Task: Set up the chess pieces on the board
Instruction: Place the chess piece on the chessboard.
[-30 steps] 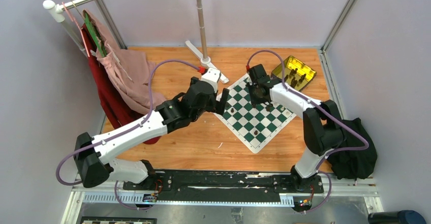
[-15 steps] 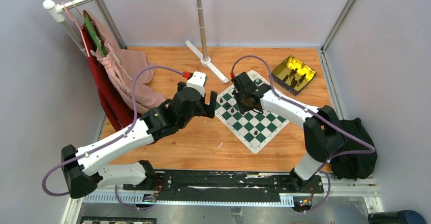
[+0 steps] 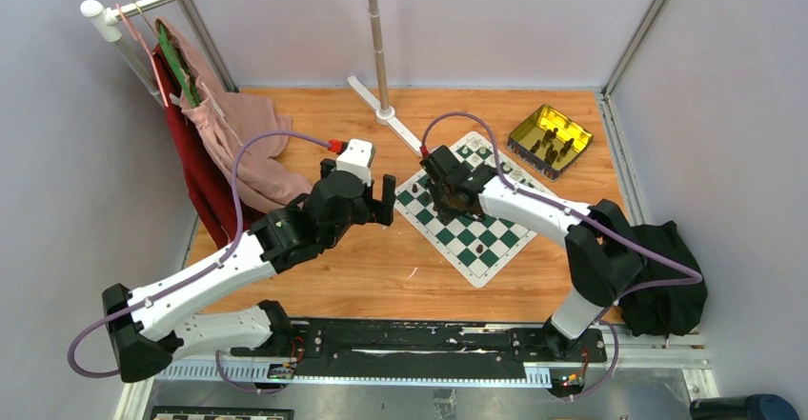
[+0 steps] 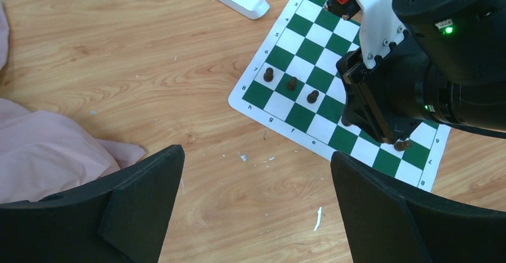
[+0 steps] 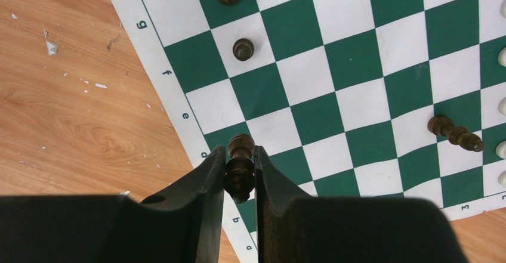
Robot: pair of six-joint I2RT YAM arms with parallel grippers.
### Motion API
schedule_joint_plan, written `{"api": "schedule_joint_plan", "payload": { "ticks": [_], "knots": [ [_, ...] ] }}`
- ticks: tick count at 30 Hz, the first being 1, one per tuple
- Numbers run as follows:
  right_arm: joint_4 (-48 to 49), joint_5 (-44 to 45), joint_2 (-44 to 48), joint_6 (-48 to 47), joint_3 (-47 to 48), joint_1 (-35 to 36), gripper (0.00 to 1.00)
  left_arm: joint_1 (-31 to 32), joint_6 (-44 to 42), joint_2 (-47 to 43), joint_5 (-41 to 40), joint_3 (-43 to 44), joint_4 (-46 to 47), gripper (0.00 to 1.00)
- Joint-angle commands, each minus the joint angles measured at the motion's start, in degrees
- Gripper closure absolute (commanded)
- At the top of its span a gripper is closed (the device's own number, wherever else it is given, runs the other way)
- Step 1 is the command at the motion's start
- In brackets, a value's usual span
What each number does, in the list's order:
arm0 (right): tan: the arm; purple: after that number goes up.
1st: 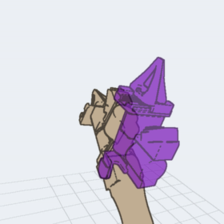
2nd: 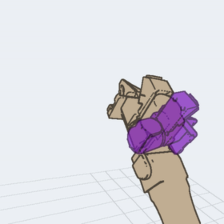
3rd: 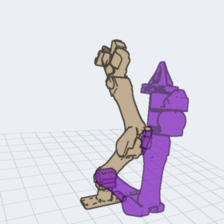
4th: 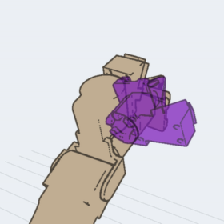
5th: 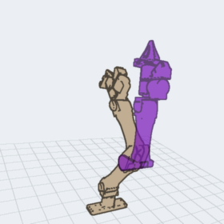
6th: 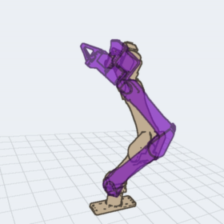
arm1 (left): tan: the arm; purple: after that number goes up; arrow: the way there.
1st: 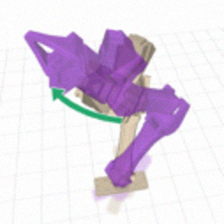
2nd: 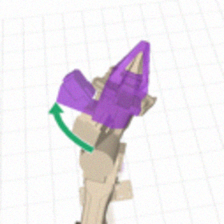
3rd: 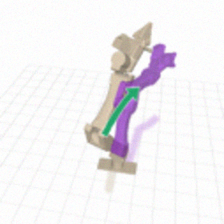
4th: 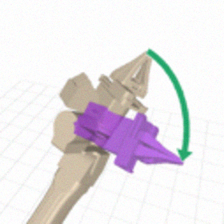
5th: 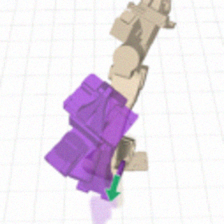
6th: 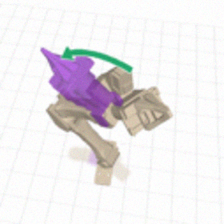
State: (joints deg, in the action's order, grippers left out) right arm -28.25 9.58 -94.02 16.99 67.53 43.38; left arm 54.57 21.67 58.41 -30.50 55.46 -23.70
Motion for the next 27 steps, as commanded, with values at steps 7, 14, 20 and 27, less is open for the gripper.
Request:
{"api": "schedule_joint_plan", "payload": {
  "ticks": [7, 14, 20, 27],
  "knots": [
    [-0.28, 0.76, -2.75, 2.95, -2.11, 2.54, 1.0, 0.35, -0.47, -1.33, -1.91, -0.96, -0.94, 0.0],
    [0.55, 0.49, -4.05, 3.61, -2.55, 3.08, 1.0, 0.34, -1.25, -1.45, -2.15, -1.21, -0.91, 0.0],
    [1.1, 0.52, -4.49, 4.12, -3.33, 3.21, 1.0, 0.26, -1.52, -1.56, -2.06, -1.54, -0.79, 0.0],
    [1.58, 0.79, -4.5, 4.44, -4.3, 3.21, 1.0, 0.36, -1.93, -1.23, -1.87, -1.28, -0.49, 0.0]
  ]
}}
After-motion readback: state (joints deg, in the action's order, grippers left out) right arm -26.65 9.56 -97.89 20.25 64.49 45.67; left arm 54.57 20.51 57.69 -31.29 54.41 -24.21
